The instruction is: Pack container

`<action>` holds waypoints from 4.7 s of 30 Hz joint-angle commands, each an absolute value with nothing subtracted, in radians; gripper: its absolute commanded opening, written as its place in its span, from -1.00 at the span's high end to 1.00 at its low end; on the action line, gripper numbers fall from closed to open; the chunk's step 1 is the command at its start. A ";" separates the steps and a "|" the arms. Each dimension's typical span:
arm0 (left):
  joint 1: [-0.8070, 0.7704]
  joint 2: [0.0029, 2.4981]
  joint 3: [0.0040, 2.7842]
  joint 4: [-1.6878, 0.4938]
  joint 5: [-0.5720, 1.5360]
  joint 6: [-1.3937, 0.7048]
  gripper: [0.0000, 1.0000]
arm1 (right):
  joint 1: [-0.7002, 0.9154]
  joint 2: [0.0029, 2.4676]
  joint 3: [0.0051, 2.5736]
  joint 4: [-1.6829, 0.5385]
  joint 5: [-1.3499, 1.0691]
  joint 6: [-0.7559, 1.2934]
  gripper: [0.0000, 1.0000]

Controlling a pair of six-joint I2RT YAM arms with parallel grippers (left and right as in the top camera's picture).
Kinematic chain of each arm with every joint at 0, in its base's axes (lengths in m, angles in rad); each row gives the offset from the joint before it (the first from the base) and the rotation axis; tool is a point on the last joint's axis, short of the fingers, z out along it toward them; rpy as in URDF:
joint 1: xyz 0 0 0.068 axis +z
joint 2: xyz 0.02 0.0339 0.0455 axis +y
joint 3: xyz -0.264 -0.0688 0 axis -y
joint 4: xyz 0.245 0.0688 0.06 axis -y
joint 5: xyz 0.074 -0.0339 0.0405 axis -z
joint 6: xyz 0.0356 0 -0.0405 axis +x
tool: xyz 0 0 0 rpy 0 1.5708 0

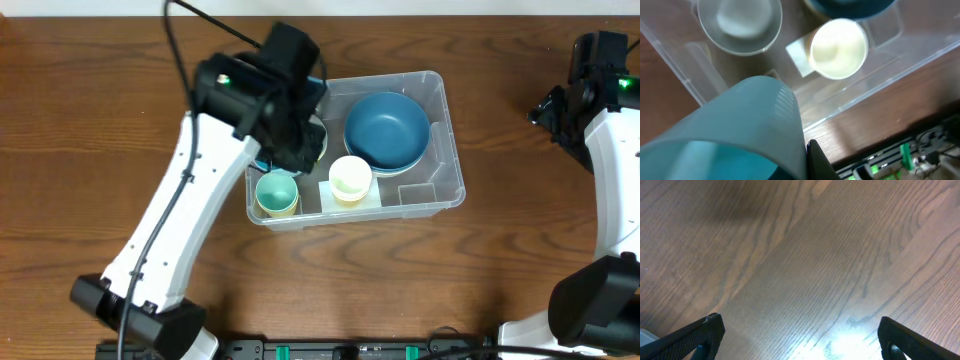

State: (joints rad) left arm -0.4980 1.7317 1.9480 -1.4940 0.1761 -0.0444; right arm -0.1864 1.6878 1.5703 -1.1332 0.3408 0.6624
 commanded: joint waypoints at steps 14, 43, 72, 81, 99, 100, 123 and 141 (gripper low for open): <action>-0.468 1.747 1.676 -1.356 0.070 -0.088 0.88 | -0.191 1.688 1.572 -1.134 0.358 0.676 -0.98; -0.469 1.747 1.673 -1.394 0.140 -0.091 -0.18 | -0.191 1.688 1.573 -1.134 0.358 0.676 -0.98; -0.468 0.968 1.741 -1.364 0.138 -0.091 -0.96 | -0.191 1.688 1.573 -1.134 0.358 0.676 -0.98; -0.468 0.743 1.742 -1.411 0.137 -0.087 -0.96 | -0.191 1.688 1.572 -1.134 0.358 0.676 -0.98; -0.297 0.575 1.652 -1.388 -0.167 -0.136 -0.96 | -0.191 1.688 1.573 -1.134 0.358 0.676 -0.99; -0.268 0.554 1.618 -1.359 -0.155 -0.136 -0.96 | -0.191 1.688 1.573 -1.134 0.358 0.676 -0.98; -0.083 0.072 0.384 -0.203 0.150 -0.049 -0.96 | -0.191 1.688 1.573 -1.134 0.358 0.676 -0.98; -0.083 0.002 0.096 -0.125 0.146 -0.052 -0.96 | -0.191 1.688 1.573 -1.134 0.358 0.676 -0.98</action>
